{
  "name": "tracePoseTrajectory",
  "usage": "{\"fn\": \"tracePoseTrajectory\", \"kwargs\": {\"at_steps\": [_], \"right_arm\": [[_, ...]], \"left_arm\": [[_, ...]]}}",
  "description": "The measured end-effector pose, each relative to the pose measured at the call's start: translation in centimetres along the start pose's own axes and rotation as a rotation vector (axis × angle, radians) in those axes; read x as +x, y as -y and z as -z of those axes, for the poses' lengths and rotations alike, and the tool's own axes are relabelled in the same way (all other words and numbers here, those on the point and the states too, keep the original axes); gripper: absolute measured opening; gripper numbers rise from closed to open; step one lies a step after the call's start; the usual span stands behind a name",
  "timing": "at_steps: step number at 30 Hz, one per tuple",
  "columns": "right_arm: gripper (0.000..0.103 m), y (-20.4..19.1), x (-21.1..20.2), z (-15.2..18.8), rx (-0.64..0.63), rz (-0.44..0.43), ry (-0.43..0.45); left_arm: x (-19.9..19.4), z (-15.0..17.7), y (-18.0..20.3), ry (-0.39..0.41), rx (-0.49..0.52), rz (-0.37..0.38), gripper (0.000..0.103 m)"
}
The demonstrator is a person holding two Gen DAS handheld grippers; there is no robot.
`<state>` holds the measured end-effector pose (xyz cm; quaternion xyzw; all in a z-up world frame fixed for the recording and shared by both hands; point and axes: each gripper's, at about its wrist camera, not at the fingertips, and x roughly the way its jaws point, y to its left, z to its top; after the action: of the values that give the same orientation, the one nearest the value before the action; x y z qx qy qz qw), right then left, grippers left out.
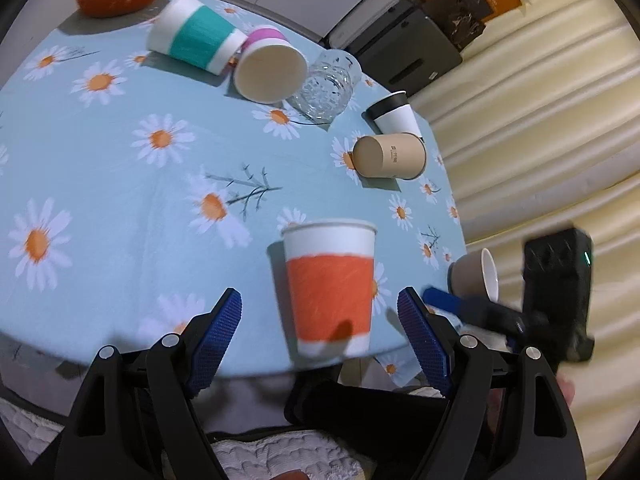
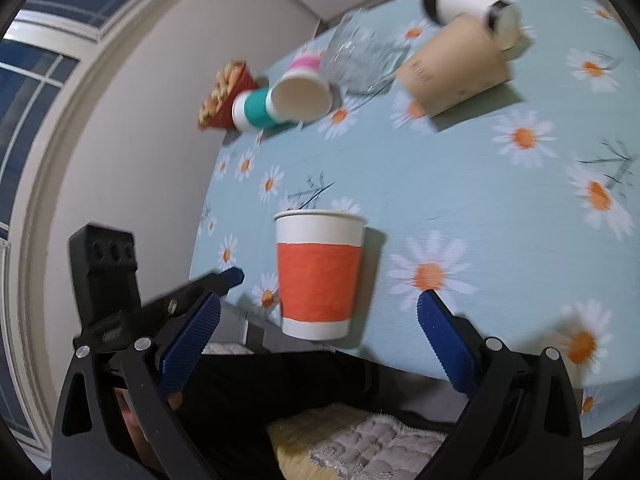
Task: Flip cup upright
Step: 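Lift the orange-banded cup with the right gripper and rotate it rim-up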
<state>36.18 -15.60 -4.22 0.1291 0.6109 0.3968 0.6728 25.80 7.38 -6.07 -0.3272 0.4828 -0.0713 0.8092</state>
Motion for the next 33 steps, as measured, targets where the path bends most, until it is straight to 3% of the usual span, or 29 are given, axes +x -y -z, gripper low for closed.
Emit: {"fn": "tracePoseTrajectory", "kwargs": {"at_steps": [4, 9, 18, 21, 23, 29, 33], "right_arm": [[0.098, -1.4, 3.1, -1.3, -0.011, 0.062, -0.094], [0.096, -2.3, 5.0, -2.2, -0.026, 0.113, -0.148], [0.076, -2.4, 7.3, -3.1, -0.056, 0.215, -0.223], [0.074, -2.2, 7.8, -3.1, -0.061, 0.22, -0.241], [0.067, -2.2, 8.0, -3.1, -0.065, 0.225, -0.246], [0.066, -2.6, 7.6, -3.1, -0.076, 0.229, -0.228], [0.066, -3.3, 6.2, -3.0, -0.097, 0.245, -0.162]], "left_arm": [[-2.0, 2.0, -1.0, 0.029, -0.005, 0.03, 0.078], [-3.6, 3.8, -1.5, 0.053, 0.0, 0.068, 0.078], [-5.1, 5.7, -2.2, 0.079, 0.025, 0.101, 0.078], [-5.5, 6.1, -2.5, 0.086, 0.034, 0.097, 0.078], [-5.5, 6.2, -2.8, 0.086, 0.029, 0.099, 0.078], [-5.5, 6.4, -3.3, 0.083, 0.016, 0.103, 0.078], [-5.7, 6.6, -3.3, 0.094, 0.019, 0.103, 0.078]]}}
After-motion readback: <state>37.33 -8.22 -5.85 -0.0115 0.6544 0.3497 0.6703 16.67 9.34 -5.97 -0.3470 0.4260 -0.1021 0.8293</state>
